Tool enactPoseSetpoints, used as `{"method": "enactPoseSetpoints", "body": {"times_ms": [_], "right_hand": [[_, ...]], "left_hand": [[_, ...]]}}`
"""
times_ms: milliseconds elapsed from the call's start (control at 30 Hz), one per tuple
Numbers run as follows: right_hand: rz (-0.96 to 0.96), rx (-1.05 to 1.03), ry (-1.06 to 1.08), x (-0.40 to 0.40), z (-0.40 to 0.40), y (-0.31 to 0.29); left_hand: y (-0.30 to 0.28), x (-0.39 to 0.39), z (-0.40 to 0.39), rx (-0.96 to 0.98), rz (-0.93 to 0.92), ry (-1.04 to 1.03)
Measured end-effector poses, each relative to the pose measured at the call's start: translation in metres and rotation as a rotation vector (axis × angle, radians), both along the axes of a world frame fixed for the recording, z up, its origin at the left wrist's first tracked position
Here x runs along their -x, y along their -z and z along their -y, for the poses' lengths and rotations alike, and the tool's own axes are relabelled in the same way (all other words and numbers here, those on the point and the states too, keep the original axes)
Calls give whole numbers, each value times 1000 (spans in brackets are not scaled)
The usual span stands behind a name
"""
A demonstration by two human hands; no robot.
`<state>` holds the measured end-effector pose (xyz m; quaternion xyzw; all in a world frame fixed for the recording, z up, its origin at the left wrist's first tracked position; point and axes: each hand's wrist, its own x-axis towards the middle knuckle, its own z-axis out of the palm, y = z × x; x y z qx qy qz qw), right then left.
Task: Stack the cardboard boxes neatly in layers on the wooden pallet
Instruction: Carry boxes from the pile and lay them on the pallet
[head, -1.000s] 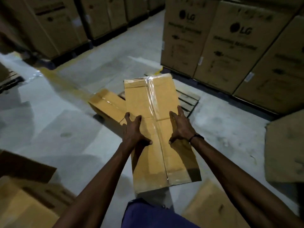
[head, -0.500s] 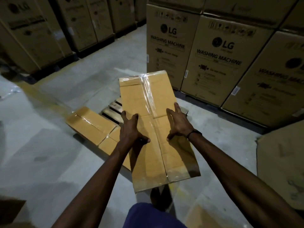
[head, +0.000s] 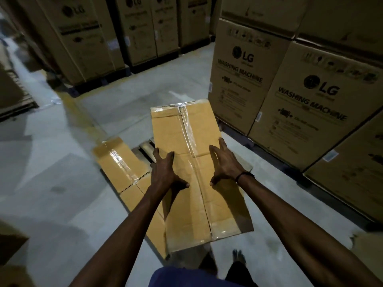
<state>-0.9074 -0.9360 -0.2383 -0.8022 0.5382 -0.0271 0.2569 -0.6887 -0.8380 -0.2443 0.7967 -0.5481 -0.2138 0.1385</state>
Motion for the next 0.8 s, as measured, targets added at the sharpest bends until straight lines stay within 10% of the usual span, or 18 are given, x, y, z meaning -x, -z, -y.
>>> {"method": "enactPoseSetpoints", "body": {"times_ms": [800], "right_hand": [[82, -11, -624, -85, 176, -6]], "left_hand": [[-25, 14, 71, -34, -90, -667]]}}
